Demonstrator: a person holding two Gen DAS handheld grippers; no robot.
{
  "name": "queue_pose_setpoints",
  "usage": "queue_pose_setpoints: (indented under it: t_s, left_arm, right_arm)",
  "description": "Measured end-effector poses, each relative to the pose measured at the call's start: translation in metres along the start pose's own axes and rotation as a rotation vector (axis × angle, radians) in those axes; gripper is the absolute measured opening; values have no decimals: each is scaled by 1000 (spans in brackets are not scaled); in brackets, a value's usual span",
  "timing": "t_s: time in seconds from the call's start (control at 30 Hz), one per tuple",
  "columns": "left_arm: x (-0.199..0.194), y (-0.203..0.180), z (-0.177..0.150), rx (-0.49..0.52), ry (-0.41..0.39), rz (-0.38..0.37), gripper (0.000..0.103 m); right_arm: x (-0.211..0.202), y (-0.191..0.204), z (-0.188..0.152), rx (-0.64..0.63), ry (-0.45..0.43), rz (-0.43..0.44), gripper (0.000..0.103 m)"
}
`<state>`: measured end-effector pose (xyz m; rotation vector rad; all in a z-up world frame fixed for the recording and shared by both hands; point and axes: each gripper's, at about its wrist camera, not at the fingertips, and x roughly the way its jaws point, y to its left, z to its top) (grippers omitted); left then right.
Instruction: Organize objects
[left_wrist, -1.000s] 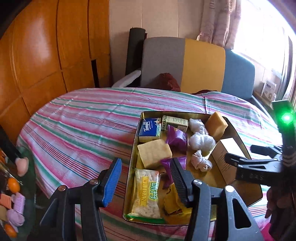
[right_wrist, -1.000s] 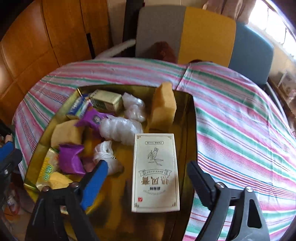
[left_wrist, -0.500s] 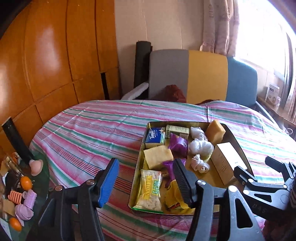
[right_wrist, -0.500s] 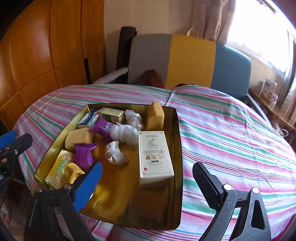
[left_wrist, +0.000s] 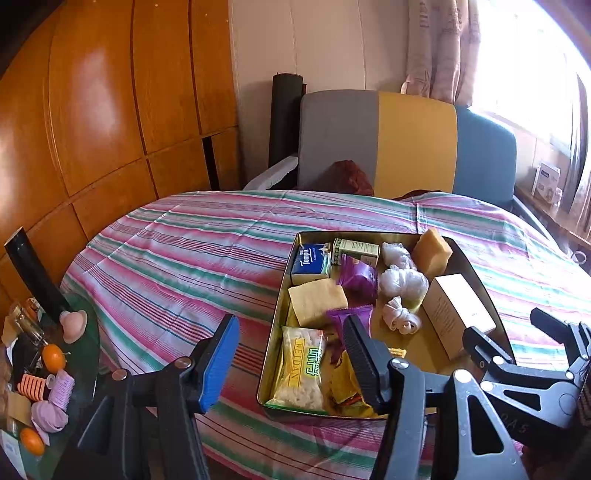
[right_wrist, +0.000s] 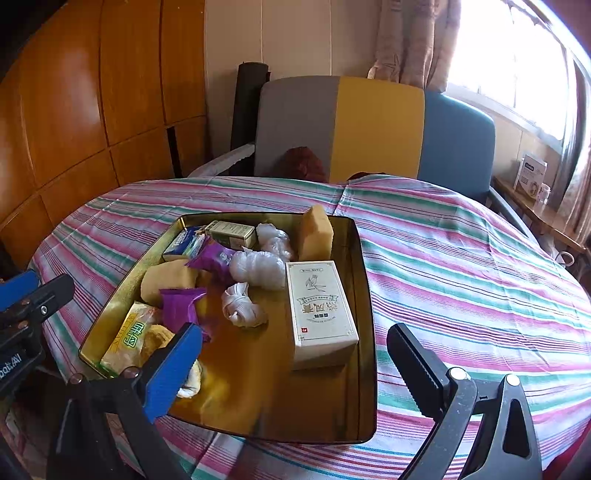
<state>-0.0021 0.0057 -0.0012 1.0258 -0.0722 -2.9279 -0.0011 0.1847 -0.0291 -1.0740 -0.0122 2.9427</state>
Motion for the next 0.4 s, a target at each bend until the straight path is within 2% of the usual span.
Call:
queue_pose_setpoints:
  t_s: [0.13,0.2,0.4]
  left_arm:
    - [0,-2,-1,16,-9,0,58]
    - [-1,-1,-1,14,-18,-2,51]
    - [3,4,0,-4,-6,-19,51]
  right_arm:
    - [1,1,0,-2,1,0,101]
    - [2,3,0,-8,4,0,102]
    - [5,6,-1,-18,13,4,102]
